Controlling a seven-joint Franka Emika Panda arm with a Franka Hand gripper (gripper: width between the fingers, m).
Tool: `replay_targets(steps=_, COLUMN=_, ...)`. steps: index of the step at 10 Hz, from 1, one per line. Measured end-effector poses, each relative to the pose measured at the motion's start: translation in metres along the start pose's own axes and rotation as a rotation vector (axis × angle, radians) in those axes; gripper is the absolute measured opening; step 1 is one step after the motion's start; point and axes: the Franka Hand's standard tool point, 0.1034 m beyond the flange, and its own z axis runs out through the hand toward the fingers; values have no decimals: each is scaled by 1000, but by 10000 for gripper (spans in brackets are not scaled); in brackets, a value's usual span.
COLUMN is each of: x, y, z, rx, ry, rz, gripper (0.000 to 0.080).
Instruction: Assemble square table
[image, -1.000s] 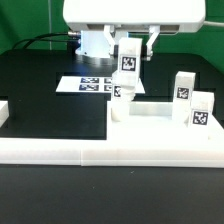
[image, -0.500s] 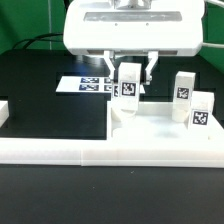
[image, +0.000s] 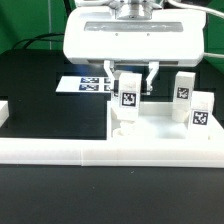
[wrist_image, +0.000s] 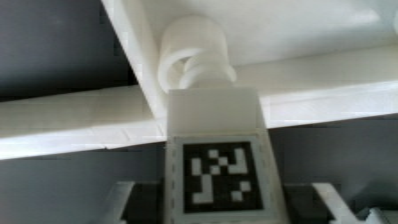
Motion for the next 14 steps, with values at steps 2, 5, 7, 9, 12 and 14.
replay_targets(steps=2, x=7, y=2, z=4, rx=-8, ry=33, rz=0, gripper=290)
replay_targets(steps=5, x=3, y=4, z=1, rx=-12, ry=44, rz=-2, gripper=290)
replay_targets(steps=7, x=-2, y=5, z=-4, rx=-12, ry=36, rz=-3, gripper=290)
replay_targets(steps=9, x=-5, y=6, z=-3, rx=-15, ry=33, rz=-4, gripper=290)
replay_targets(steps=12, x=-7, y=9, z=5, rx=-22, ry=36, rz=-5, gripper=290)
replay_targets(steps=14, x=-6, y=8, z=11, rx=-26, ry=47, rz=-8, gripper=290)
